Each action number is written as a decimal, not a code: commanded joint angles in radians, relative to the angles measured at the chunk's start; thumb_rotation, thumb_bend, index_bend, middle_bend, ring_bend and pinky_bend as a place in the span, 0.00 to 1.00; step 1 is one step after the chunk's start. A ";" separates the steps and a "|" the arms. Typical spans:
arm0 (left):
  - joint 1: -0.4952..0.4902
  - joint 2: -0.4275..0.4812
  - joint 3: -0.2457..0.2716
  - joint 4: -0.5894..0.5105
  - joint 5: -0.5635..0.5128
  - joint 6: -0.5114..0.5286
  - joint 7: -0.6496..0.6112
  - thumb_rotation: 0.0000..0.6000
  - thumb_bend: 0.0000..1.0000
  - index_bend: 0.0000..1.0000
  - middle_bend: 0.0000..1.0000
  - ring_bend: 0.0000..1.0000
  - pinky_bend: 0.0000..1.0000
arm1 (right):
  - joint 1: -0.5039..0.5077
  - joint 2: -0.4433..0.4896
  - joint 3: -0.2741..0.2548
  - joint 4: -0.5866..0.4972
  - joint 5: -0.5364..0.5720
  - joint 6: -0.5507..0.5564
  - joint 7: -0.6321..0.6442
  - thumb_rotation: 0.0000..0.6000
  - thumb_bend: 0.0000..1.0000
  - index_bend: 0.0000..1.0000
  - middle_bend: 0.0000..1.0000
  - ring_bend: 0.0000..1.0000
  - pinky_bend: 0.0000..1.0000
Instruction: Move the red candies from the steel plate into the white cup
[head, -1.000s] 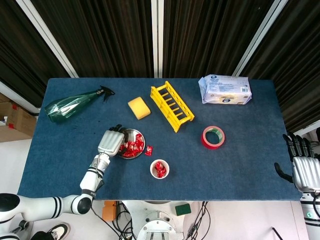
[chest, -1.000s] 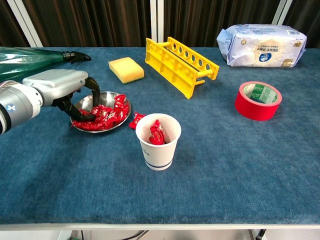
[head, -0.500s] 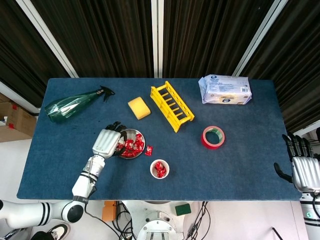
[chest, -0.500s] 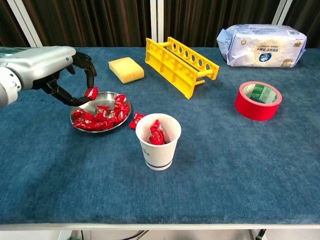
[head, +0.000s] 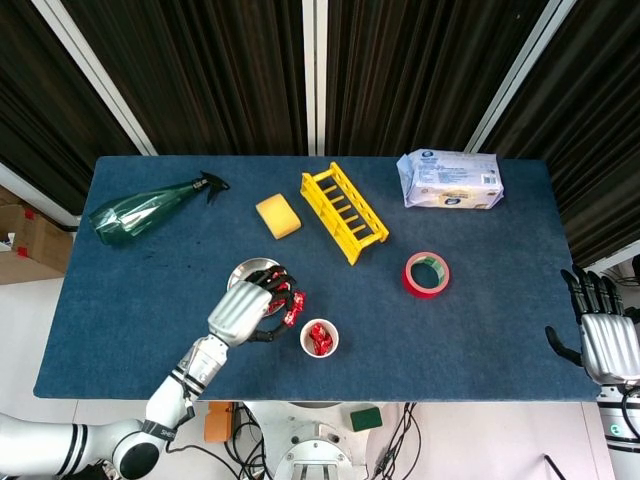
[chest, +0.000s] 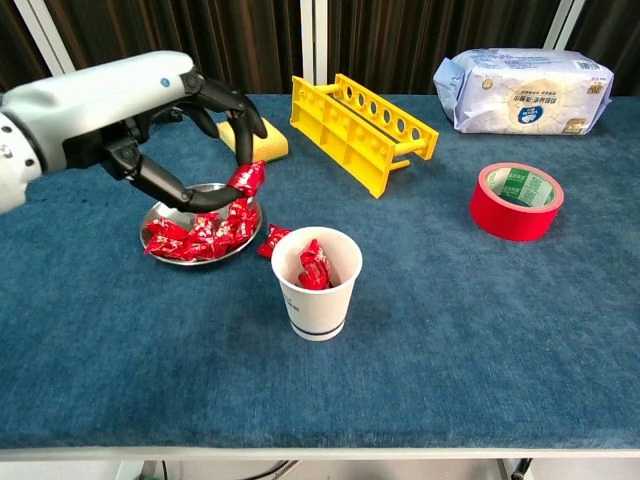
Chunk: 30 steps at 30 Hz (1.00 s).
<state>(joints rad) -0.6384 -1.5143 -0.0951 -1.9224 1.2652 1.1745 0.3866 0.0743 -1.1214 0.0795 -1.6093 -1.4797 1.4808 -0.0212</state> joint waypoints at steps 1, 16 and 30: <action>-0.016 -0.048 0.003 0.003 0.011 -0.020 0.011 0.98 0.29 0.52 0.26 0.13 0.25 | 0.000 0.002 0.000 0.000 0.000 0.001 0.003 1.00 0.30 0.00 0.00 0.00 0.00; -0.043 -0.167 -0.019 0.042 -0.035 -0.038 0.072 0.98 0.29 0.52 0.26 0.13 0.25 | -0.002 0.008 0.002 0.003 -0.001 0.004 0.020 1.00 0.30 0.00 0.00 0.00 0.00; -0.034 -0.153 0.003 0.050 -0.003 -0.038 0.080 0.97 0.29 0.33 0.25 0.13 0.25 | -0.001 0.005 0.001 0.003 0.000 0.002 0.012 1.00 0.30 0.00 0.00 0.00 0.00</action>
<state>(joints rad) -0.6732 -1.6684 -0.0922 -1.8715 1.2618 1.1358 0.4676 0.0735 -1.1167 0.0803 -1.6063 -1.4801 1.4832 -0.0094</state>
